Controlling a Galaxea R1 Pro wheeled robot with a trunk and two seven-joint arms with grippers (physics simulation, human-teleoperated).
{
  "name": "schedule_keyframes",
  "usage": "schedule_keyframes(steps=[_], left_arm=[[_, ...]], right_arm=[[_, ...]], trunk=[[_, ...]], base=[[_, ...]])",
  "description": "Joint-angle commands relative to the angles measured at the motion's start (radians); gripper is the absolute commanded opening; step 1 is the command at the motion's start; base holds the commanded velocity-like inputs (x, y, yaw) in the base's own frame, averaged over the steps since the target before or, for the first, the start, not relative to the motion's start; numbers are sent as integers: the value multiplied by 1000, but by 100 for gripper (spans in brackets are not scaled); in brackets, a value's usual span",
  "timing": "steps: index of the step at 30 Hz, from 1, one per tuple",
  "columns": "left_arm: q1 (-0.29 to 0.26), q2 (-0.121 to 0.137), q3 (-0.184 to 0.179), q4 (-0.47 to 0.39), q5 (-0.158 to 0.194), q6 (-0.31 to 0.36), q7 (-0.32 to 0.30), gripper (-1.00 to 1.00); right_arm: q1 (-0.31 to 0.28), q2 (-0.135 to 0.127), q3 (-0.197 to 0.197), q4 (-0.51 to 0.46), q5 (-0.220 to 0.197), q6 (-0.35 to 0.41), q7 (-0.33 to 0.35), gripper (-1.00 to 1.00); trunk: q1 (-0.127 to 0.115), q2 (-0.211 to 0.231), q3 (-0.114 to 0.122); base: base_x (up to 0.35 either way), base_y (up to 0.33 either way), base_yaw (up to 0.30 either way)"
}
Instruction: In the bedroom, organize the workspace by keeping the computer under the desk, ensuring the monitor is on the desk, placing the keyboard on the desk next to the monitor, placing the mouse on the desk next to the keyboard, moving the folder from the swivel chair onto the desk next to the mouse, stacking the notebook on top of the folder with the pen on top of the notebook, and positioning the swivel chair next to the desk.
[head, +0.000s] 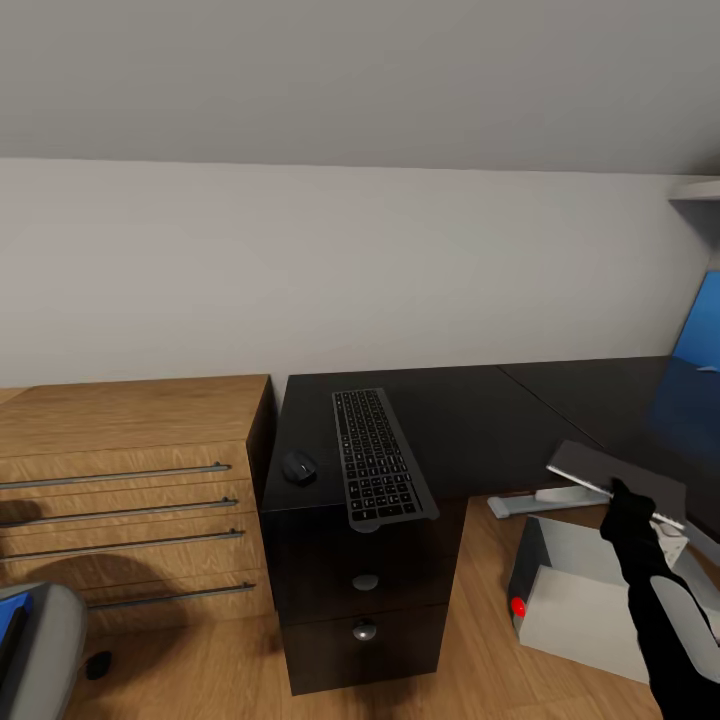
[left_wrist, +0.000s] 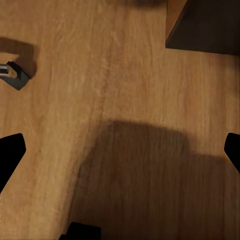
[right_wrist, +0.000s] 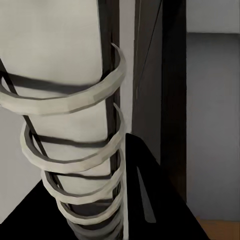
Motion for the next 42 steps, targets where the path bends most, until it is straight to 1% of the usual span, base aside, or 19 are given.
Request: schedule_keyframes(steps=[1, 9, 13, 16, 20, 21, 22, 23, 24, 25, 26, 27, 30, 34, 37, 38, 39, 42], left_arm=[[0, 1, -5, -1, 9, 4, 9, 100], [0, 1, -4, 4, 9, 4, 9, 100], [0, 2, -4, 5, 9, 4, 9, 100], [0, 1, -4, 5, 9, 3, 9, 100], [0, 2, -4, 5, 9, 3, 9, 100], [0, 3, -4, 5, 9, 3, 9, 100], [0, 2, -4, 5, 9, 3, 9, 100], [0, 2, -4, 5, 9, 3, 9, 100], [0, 2, -4, 5, 9, 3, 9, 100], [0, 2, -4, 5, 9, 2, 9, 100], [0, 2, -4, 5, 9, 2, 9, 100], [0, 2, -4, 6, 9, 3, 9, 100], [0, 2, -4, 6, 9, 2, 9, 100], [0, 2, -4, 6, 9, 2, 9, 100], [0, 2, -4, 6, 9, 2, 9, 100], [0, 2, -4, 6, 9, 2, 9, 100], [0, 2, -4, 6, 9, 1, 9, 100], [0, 2, -4, 6, 9, -7, 9, 100]], right_arm=[[0, 0, 4, 0, -12, -1, 9, -100], [0, 4, 22, -1, -13, -1, 17, -100], [0, 17, 55, -2, -12, -1, 18, -100], [0, 27, 92, -8, -12, -1, 18, -100], [0, 31, 125, -11, -12, -2, 18, -100], [0, 33, 143, -12, -12, -2, 18, -100], [0, 34, 152, -12, -12, -2, 18, -100], [0, 39, 202, -13, -12, -3, 18, -100], [0, 39, 214, -14, -12, -3, 18, -100], [0, 40, 240, -14, -11, -3, 18, -100], [0, 41, 253, -14, -11, -3, 18, -100], [0, 42, 293, -15, -12, -4, 20, -100], [0, 43, 314, -16, -14, -4, 24, -100], [0, 44, 325, -15, -13, -4, 30, -100], [0, 44, 344, -15, -13, -3, 32, -100], [0, 43, 364, -15, -12, -3, 33, -100], [0, 43, 371, -13, -13, -2, 33, -100], [0, 43, 379, -11, -16, -1, 33, -100]], trunk=[[0, 0, -1], [0, 0, -1], [0, 0, -1], [0, 0, -1], [0, 0, -1], [0, 0, -1], [0, 0, -1], [0, 0, -1], [0, 0, -1], [0, 0, -1], [0, 0, -1], [0, 0, -1], [0, 0, -1], [0, 0, -1], [0, 0, -1], [0, 0, -1], [0, 0, -1], [0, 0, -1]], base=[[0, 0, 0], [0, 0, 0], [0, 0, 0], [0, 0, 0], [0, 0, 0], [0, 0, 0], [0, 0, 0], [0, 0, 0], [0, 0, 0], [0, 0, 0], [0, 0, 0], [0, 0, 0], [0, 0, 0], [0, 0, 0], [0, 0, 0], [0, 0, 0], [0, 0, 0], [0, 0, 0]])
